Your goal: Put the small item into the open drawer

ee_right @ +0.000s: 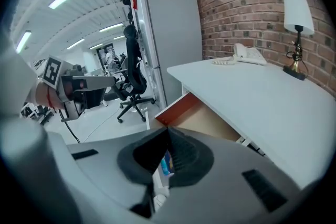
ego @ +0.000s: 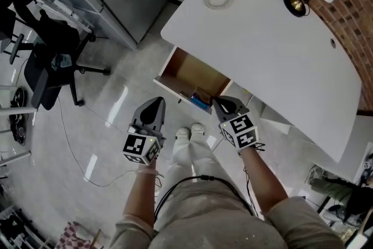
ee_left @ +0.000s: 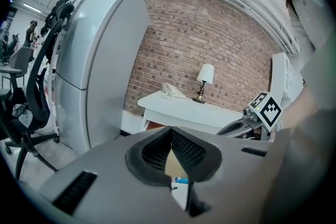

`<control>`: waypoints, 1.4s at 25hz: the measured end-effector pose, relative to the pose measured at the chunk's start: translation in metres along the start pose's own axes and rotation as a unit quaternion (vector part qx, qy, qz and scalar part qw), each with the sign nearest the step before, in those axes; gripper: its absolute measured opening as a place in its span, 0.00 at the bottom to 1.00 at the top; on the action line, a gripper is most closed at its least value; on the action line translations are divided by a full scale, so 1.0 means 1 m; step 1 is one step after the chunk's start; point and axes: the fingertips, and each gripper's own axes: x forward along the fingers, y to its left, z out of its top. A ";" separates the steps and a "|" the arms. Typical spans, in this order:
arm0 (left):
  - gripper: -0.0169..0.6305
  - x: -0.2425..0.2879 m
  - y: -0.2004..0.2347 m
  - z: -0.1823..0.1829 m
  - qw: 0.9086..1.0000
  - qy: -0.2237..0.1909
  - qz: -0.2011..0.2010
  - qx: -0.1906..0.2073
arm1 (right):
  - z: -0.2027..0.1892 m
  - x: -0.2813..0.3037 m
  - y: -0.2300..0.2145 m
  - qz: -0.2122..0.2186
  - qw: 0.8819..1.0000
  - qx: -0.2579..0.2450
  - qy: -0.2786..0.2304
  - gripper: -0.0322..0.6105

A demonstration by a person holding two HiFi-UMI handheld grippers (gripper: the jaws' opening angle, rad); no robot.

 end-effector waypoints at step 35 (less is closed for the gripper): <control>0.04 -0.023 -0.013 0.107 0.996 -0.077 0.005 0.053 | 0.123 -0.098 -0.019 -0.024 0.984 0.025 -0.175 0.06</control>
